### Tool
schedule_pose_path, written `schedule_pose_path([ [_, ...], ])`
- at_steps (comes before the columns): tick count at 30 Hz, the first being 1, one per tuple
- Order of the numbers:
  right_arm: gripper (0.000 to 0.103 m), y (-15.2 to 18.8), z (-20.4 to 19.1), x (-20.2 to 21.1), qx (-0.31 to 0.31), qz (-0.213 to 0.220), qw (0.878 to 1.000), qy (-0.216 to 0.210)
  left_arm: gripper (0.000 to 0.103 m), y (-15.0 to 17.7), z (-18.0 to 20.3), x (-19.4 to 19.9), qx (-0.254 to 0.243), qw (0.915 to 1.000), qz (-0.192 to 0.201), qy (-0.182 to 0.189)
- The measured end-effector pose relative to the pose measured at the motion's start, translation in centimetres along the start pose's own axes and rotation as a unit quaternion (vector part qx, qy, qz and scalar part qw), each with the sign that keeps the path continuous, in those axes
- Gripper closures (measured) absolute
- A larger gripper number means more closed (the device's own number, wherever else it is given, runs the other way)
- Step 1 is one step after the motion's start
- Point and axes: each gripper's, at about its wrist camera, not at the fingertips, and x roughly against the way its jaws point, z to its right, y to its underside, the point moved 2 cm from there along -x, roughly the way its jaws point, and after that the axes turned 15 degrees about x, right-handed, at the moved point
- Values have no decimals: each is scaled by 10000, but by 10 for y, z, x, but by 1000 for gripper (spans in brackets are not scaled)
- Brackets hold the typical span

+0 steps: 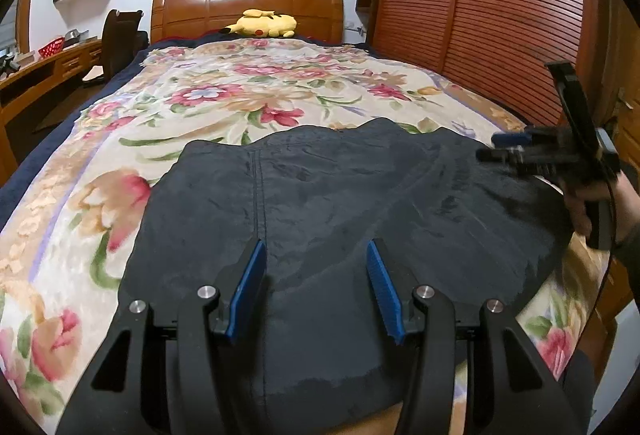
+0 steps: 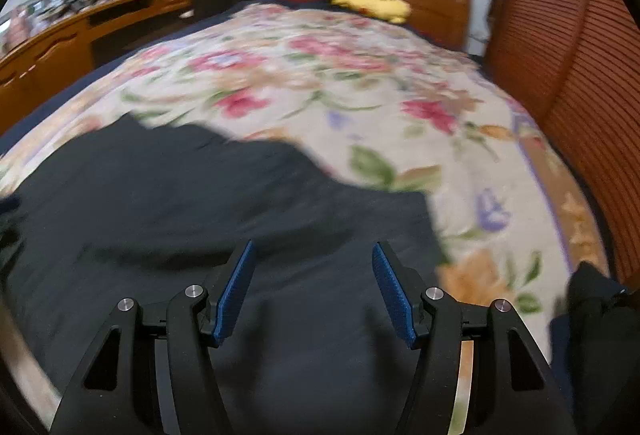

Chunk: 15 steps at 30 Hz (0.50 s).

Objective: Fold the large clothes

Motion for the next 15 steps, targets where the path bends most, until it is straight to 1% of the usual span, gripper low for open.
schedule_pose_path([
  [5,41,4,-45,4,133,4,9995,-282,51,1,0,3,-62,10000,18,-23],
  [9,41,-5,-69,8,240,125,9990,-368,51,3,-6,3,-42,10000,-26,-85],
  [12,41,-14,-82,1,242,134,9982,-540,51,8,-11,0,-53,9997,-123,-206],
  [15,41,-24,-98,-15,383,-26,9973,-620,51,13,-20,-3,-24,9993,-242,-292],
])
